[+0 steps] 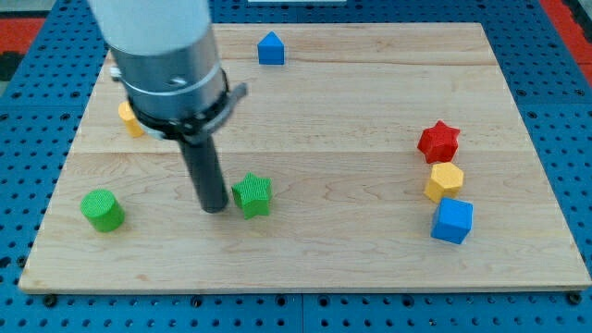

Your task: Slide the green star up a bit

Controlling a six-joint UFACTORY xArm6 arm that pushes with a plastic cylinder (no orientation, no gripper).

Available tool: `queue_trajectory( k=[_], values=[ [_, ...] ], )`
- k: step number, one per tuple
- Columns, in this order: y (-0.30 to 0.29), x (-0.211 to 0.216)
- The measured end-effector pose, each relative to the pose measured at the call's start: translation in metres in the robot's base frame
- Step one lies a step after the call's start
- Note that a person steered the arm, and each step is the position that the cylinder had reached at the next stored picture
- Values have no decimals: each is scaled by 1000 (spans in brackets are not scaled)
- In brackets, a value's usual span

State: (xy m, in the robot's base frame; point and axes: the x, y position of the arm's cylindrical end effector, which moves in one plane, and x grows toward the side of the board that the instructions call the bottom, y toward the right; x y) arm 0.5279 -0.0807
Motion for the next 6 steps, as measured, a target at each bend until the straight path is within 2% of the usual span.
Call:
queue_trajectory(
  k=[1,3,4,5,6],
  values=[
    [44,-15],
    [148,-100],
    [135,-72],
    [177,-55],
    [178,-109]
  ],
)
